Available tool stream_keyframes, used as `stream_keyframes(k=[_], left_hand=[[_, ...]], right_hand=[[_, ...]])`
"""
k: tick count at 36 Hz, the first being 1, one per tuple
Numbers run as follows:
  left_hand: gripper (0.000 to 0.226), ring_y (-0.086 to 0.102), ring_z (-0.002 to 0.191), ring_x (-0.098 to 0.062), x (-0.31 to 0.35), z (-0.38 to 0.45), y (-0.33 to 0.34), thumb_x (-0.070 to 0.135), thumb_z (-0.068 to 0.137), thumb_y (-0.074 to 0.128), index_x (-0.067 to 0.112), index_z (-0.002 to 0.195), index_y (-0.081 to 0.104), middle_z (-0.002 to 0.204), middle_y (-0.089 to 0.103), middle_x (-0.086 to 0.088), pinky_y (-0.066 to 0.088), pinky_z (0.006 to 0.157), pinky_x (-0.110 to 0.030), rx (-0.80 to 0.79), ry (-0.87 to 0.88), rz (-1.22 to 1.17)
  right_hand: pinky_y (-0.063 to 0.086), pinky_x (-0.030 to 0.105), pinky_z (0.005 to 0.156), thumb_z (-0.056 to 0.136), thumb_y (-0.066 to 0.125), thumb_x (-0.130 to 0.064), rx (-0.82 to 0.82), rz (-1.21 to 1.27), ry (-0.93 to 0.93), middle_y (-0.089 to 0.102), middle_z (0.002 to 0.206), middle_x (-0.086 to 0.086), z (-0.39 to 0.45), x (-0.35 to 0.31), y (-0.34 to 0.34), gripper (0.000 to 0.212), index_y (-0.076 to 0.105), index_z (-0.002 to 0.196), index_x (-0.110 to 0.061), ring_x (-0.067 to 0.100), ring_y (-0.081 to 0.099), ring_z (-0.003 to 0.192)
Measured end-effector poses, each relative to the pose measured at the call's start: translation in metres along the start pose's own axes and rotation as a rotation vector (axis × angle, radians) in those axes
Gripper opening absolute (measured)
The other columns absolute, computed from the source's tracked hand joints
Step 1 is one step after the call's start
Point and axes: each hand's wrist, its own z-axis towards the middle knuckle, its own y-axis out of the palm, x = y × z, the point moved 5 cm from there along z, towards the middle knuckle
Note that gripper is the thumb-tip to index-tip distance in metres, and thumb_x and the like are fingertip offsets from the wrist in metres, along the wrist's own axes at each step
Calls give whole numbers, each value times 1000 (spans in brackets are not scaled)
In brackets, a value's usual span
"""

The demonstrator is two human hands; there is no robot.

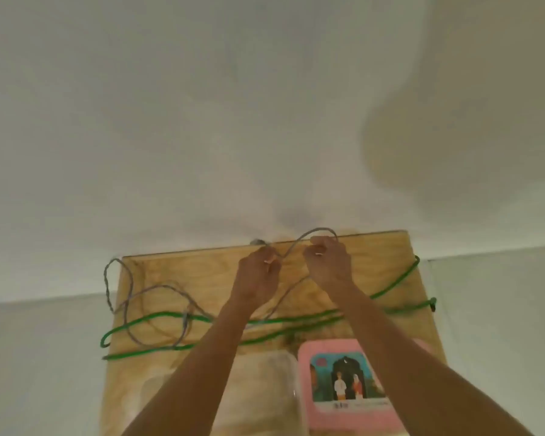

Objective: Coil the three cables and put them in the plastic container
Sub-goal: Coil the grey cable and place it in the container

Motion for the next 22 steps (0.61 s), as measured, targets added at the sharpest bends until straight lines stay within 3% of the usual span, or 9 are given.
stream_keyframes(k=[3,5,7,9,12,15,18,22], left_hand=[[35,63,118,-28,2,20,14,9,99,50,8,132,61,130,65,-11,47,100,-31,-77,-10,32],[37,59,124,-27,3,29,22,9,100,48,10,135,60,135,63,-10,45,104,-32,-148,-13,66],[29,62,117,-28,4,32,25,8,97,52,10,120,68,124,69,-9,49,99,-35,-160,17,104],[17,65,110,-29,5,28,24,10,94,58,10,106,70,112,73,-10,50,91,-35,-161,55,174],[12,65,105,-31,0,17,20,15,94,61,11,100,70,107,73,-11,50,85,-34,-177,81,253],[15,64,105,-30,0,1,7,25,95,60,20,104,71,111,71,-9,50,88,-42,-160,100,282],[24,58,109,-30,20,-23,-8,35,95,51,22,104,70,108,72,-6,48,87,-46,-110,257,391],[20,64,99,-29,58,-58,-35,29,97,51,16,99,66,99,74,-3,49,81,-40,2,380,219]], right_hand=[[51,32,92,87,70,-21,12,164,106,69,98,-4,14,4,12,27,71,113,-14,15,66,93],[54,29,78,85,72,-18,18,293,170,71,90,-3,17,8,21,21,73,105,-16,16,66,82],[51,26,69,85,72,-11,38,399,176,73,87,4,16,9,26,13,74,98,-14,16,64,75],[51,28,70,86,72,-9,53,443,139,75,85,10,10,7,25,6,72,85,-15,17,65,72],[49,28,64,88,70,-10,50,475,92,71,69,3,-1,3,18,24,66,68,-22,15,64,66],[47,22,59,91,69,-16,-17,550,111,71,71,-1,-15,-7,6,17,67,75,-18,11,68,66],[48,20,61,92,70,-20,-77,554,80,74,75,-3,-32,-24,-12,8,70,86,-15,5,70,64],[50,25,62,93,68,-24,-151,562,-35,77,80,-2,-58,-58,-45,10,71,89,-15,8,71,66]])
